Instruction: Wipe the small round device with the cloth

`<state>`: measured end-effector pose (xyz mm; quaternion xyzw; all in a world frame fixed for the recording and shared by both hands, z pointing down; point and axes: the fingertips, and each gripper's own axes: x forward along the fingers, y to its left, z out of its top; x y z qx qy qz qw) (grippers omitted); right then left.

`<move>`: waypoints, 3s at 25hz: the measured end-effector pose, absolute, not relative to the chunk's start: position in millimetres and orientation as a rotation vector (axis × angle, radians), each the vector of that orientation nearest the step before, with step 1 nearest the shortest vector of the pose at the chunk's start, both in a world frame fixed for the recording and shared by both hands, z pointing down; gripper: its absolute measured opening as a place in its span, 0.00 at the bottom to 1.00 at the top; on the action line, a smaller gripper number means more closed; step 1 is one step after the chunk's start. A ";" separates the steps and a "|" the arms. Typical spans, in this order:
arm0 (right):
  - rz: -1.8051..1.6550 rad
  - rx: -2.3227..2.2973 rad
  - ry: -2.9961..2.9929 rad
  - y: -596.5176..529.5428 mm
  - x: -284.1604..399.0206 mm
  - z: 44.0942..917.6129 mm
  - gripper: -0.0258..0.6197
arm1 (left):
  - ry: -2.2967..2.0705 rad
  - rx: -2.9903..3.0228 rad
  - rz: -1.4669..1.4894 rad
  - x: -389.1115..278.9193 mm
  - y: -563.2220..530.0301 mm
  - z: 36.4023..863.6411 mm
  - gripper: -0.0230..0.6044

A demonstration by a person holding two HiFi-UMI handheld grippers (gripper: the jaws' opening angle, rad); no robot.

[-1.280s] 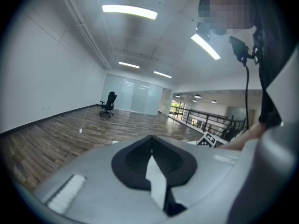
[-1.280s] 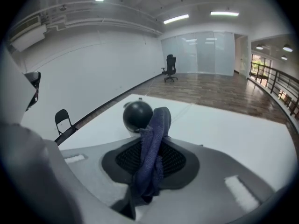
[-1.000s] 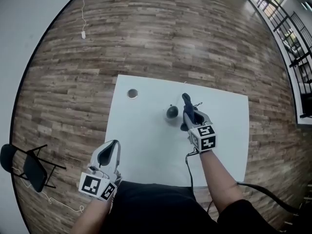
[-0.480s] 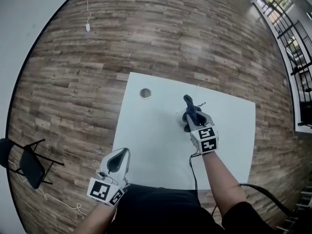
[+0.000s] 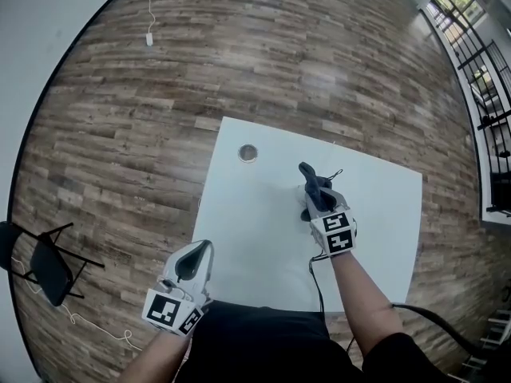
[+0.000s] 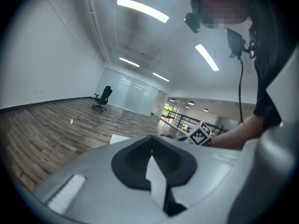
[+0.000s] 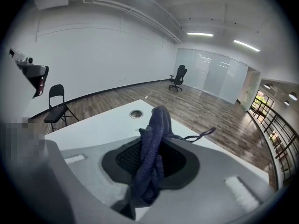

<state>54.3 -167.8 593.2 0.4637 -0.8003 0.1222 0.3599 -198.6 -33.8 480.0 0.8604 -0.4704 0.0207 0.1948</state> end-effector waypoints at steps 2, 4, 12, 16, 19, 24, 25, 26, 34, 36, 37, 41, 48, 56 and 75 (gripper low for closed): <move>0.322 1.185 -2.066 -165.9 48.5 596.4 0.18 | -1.315 2.413 0.061 -202.1 -34.0 481.2 0.04; 0.330 1.184 -2.071 -163.5 45.1 598.3 0.18 | -1.308 2.418 0.067 -203.0 -32.9 481.3 0.04; 0.398 1.156 -2.098 -150.8 30.9 614.5 0.18 | -1.298 2.432 0.112 -206.5 -28.4 480.0 0.04; 0.431 1.185 -2.112 -149.3 25.6 624.3 0.18 | -1.289 2.435 0.153 -209.9 -23.1 481.5 0.04; 0.435 1.196 -2.128 -150.5 20.5 625.5 0.18 | -1.283 2.434 0.183 -212.1 -19.6 482.8 0.04; 0.420 1.222 -2.151 -150.5 15.6 629.3 0.18 | -1.275 2.456 0.228 -215.1 -20.7 481.5 0.04; 0.425 1.226 -2.154 -149.6 15.6 630.3 0.18 | -1.274 2.461 0.232 -215.0 -21.7 481.2 0.04; 0.437 1.231 -2.158 -148.6 15.7 631.8 0.18 | -1.272 2.467 0.236 -214.7 -22.7 481.1 0.04; 0.461 1.289 -2.247 -147.7 20.9 608.7 0.18 | -1.251 2.505 0.219 -209.3 -32.5 477.5 0.04; 0.376 1.348 -2.258 -151.8 32.7 584.6 0.18 | -1.253 2.508 0.196 -207.9 -36.3 476.1 0.04; 0.333 1.387 -2.257 -155.5 41.2 572.4 0.18 | -1.253 2.508 0.186 -206.4 -38.0 476.1 0.04; 0.258 1.508 -2.214 -173.5 76.8 548.0 0.18 | -1.244 2.509 0.166 -200.0 -38.8 477.4 0.04; 0.448 1.440 -2.224 -177.2 81.3 587.4 0.18 | -1.283 2.480 0.214 -212.3 -32.1 479.9 0.04; 0.547 1.489 -2.216 -182.1 91.6 601.4 0.18 | -1.291 2.490 0.261 -217.5 -31.4 479.7 0.04; 0.575 1.335 -2.018 -131.6 87.8 688.7 0.18 | -1.290 2.493 0.299 -217.1 -24.8 480.1 0.04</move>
